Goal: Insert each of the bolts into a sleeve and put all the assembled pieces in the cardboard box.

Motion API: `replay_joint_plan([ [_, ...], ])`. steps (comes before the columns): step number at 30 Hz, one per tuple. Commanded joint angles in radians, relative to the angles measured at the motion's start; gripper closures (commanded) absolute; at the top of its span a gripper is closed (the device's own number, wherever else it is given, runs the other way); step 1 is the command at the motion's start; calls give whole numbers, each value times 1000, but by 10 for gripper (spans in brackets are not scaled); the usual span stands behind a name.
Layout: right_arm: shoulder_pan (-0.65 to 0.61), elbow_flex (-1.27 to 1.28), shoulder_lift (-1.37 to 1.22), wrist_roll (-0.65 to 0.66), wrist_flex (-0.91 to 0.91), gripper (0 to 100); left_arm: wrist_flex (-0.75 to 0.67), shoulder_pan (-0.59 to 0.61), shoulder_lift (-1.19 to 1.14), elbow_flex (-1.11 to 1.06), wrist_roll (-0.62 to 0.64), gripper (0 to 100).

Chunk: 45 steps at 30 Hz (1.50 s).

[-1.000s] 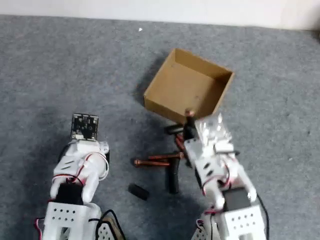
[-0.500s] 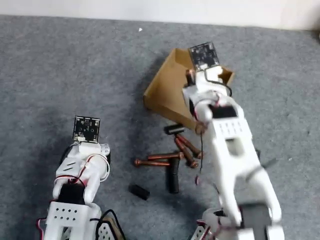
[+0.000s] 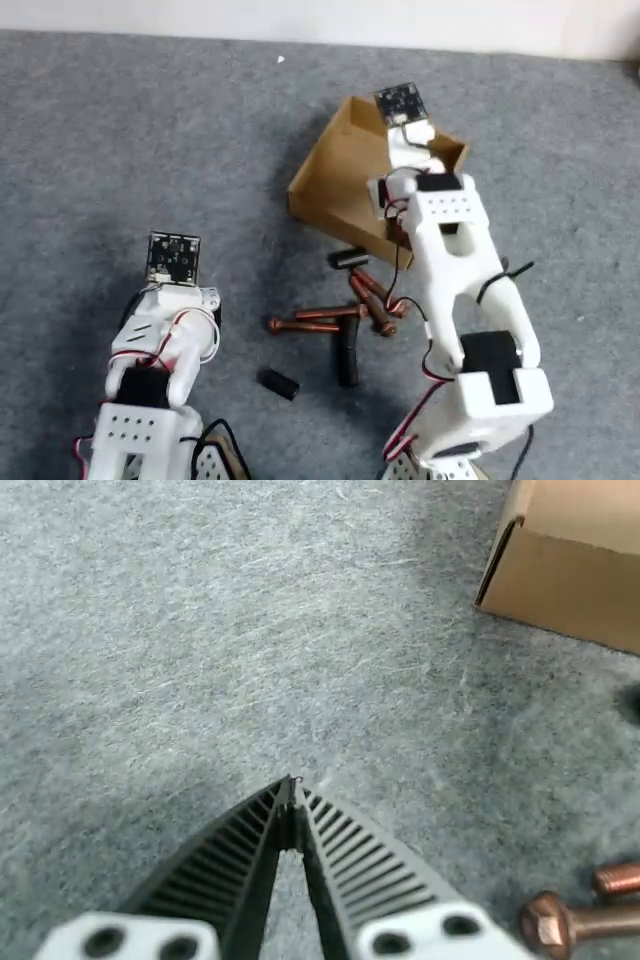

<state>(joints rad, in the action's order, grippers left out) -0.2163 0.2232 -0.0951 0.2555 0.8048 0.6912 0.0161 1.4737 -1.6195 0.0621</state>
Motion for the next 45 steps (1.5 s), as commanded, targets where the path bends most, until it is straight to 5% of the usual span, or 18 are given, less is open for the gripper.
replay_joint_plan([
  [1, -8, -125, 45, 6, 177, 843, -26, 4, 8, 2, -11, 993],
  [14, -206, -16, 456, 38, 671, 844, -25, 7, 8, 2, -12, 993],
  [18, -242, 166, 504, -117, 677, 844, -25, 7, 8, 2, -12, 993],
  [25, -255, 406, 501, -506, 470, 844, -23, 7, 8, 2, -12, 993],
  [35, -375, 671, 499, -525, 122, 844, -23, 7, 8, 2, -12, 993],
  [45, -374, 748, 498, -525, 82, 940, -23, 5, 8, 2, -12, 993],
])
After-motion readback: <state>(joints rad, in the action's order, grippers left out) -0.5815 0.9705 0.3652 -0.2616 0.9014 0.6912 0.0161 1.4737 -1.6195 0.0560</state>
